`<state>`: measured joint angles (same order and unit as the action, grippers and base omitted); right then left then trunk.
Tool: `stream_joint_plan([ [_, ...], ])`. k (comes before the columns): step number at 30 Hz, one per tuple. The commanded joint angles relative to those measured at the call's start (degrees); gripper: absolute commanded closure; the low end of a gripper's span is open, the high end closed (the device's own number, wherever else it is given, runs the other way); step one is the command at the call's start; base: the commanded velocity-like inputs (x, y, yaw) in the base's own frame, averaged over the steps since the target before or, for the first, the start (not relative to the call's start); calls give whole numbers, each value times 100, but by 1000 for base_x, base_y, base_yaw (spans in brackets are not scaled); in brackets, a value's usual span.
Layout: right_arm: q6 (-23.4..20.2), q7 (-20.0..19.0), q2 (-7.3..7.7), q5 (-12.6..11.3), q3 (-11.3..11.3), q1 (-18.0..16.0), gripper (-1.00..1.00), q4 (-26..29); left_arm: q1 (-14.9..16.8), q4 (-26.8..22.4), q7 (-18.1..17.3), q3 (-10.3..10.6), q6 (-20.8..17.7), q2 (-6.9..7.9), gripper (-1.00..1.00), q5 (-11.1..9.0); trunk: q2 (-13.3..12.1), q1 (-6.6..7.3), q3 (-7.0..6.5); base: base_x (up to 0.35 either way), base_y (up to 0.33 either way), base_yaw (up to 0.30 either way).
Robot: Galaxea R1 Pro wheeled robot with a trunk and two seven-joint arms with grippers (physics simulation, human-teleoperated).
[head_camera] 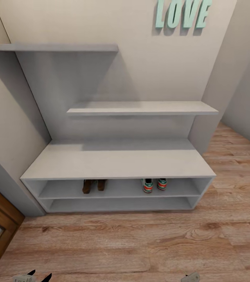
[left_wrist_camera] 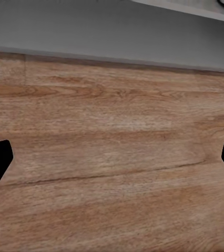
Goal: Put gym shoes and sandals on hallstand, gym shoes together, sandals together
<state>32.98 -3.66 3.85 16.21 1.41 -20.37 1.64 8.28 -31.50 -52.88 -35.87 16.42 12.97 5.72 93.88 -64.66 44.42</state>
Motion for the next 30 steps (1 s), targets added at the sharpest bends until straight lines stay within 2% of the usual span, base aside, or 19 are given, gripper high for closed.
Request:
stream_joint_plan([
  [1, 16, -38, 2, -12, 17, -3, -100, -3, 7, -2, -29, -43, 27, -5, -100, 58, 2, 1, 4, 0, 0, 0],
  [30, 16, -38, 2, -12, 17, -2, -100, -5, 7, -14, -38, -35, 36, -14, -100, 75, 2, 1, 4, 0, 0, 0],
])
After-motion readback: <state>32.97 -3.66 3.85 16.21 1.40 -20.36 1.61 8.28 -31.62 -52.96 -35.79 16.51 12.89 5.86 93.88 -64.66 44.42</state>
